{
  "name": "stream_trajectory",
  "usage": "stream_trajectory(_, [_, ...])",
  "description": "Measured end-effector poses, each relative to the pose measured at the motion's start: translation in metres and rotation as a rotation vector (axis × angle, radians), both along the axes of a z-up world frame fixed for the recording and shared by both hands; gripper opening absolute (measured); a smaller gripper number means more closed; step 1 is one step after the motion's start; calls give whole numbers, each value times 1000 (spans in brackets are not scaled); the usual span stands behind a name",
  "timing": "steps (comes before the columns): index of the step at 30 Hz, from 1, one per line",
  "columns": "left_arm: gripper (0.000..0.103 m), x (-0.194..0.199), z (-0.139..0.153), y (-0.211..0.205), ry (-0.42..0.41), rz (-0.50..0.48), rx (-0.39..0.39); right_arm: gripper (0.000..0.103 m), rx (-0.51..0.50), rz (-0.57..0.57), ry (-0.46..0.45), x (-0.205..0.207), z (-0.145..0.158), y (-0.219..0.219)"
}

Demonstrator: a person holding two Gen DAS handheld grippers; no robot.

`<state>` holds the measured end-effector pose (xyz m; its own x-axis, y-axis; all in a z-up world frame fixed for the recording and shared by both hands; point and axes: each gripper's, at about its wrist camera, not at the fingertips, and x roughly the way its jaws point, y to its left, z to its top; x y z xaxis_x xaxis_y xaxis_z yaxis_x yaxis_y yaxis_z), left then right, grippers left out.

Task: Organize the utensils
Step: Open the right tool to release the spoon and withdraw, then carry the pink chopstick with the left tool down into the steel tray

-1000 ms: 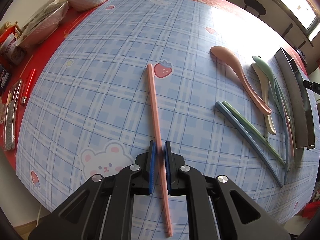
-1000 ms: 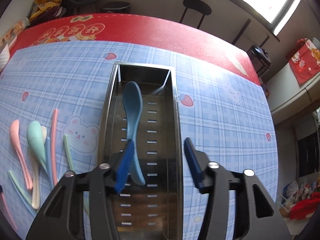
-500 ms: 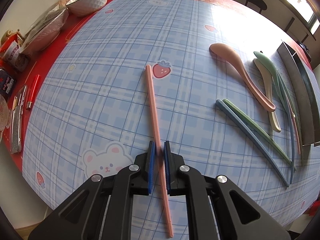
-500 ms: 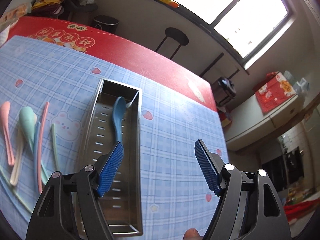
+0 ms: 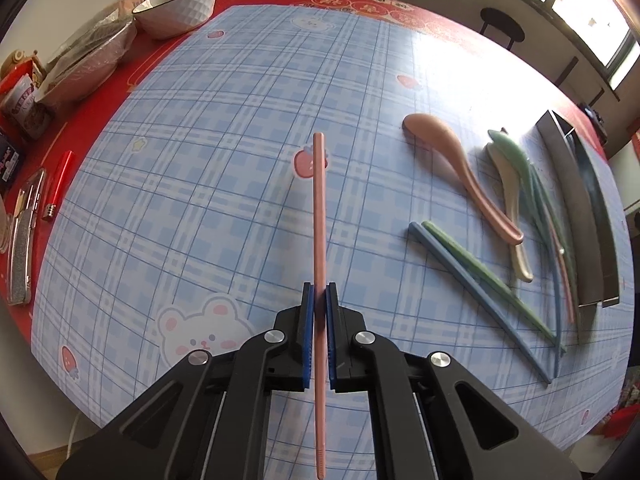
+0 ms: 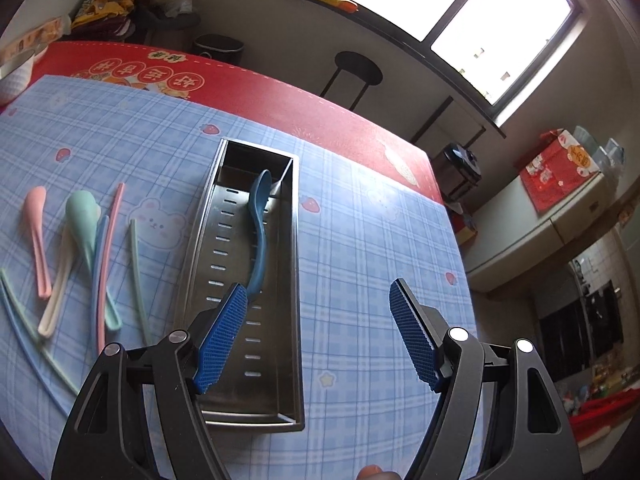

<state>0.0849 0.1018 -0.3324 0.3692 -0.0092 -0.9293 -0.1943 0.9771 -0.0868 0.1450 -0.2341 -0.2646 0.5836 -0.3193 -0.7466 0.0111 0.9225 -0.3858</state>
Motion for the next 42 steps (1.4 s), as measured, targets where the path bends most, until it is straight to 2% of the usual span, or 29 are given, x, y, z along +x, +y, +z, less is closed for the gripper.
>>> stream_trajectory(6, [6, 0, 10, 12, -35, 32, -108, 71, 116, -40, 5, -8, -3, -10])
stream_trajectory(12, [6, 3, 17, 7, -25, 25, -117, 71, 202, -59, 6, -13, -3, -18])
stream_trajectory(17, [6, 14, 33, -14, -38, -16, -136, 71, 339, -63, 15, -15, -7, -34])
stream_trajectory(23, [6, 41, 54, -64, -61, -108, -164, 72, 464, -81, 7, -18, -10, -58])
stream_trajectory(25, [6, 51, 60, -86, -69, -147, -177, 84, 488, -90, 8, -21, -11, -66])
stream_trajectory(30, [6, 81, 66, -150, -64, -237, -234, 84, 513, -117, 1, -29, -10, -91])
stream_trajectory(35, [6, 112, 61, -215, -50, -302, -276, 85, 553, -135, -12, -37, -9, -120])
stream_trajectory(42, [6, 152, 37, -268, -2, -291, -315, 87, 598, -152, -43, -56, -6, -152])
